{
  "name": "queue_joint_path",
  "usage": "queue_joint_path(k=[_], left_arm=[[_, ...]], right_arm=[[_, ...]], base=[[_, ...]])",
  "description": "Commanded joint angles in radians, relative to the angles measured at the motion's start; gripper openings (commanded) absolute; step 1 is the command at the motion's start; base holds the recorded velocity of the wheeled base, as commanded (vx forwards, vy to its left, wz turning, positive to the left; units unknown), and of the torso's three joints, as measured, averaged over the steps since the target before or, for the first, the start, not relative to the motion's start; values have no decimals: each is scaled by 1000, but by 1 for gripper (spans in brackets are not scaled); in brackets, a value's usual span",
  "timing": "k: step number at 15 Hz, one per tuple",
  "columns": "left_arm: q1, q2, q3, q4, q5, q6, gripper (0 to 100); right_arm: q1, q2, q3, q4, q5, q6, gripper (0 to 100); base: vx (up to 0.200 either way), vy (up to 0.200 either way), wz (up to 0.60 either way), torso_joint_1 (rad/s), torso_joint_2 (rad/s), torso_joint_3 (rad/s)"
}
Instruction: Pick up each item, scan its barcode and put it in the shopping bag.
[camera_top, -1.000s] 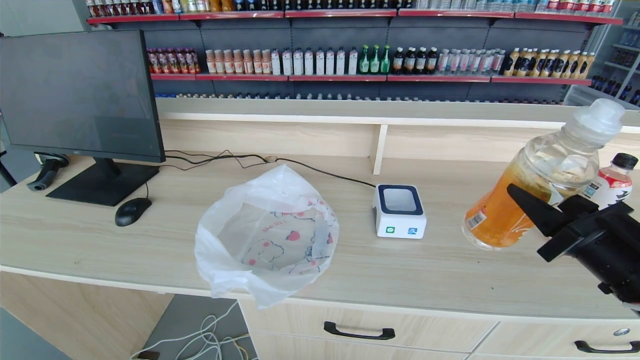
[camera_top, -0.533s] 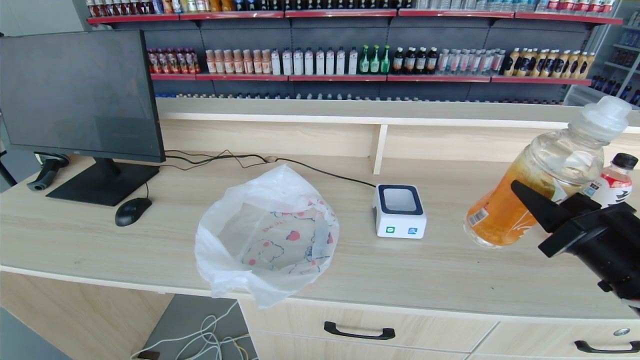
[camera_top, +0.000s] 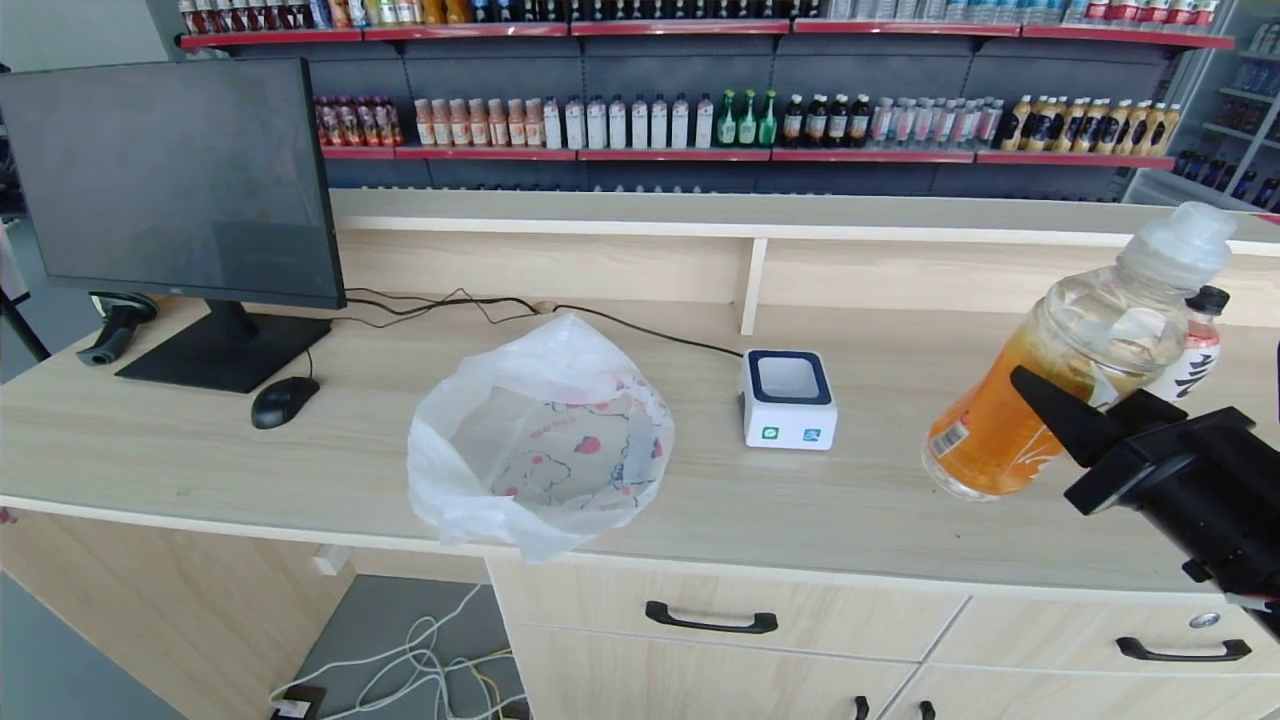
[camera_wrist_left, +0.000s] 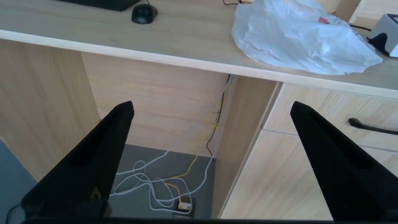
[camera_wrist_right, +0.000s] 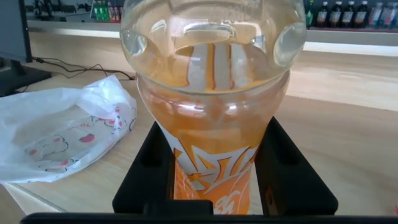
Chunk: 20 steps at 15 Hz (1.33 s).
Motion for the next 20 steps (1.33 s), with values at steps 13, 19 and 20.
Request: queue_joint_path(k=[13,19,20], left_arm=[[0,0,0,-3,0,-2,100],[0,1,0,-3,0,-2,100],[0,1,0,-3,0,-2,100]], right_arm=[[31,22,-3,-6,4,-4,0],[62,22,-2,-6,4,-8,0],[62,20,-2,-6,4,-8,0]], base=[[0,169,0,4,4,2],[0,0,0,0,0,0],[0,0,600,2,7,2]])
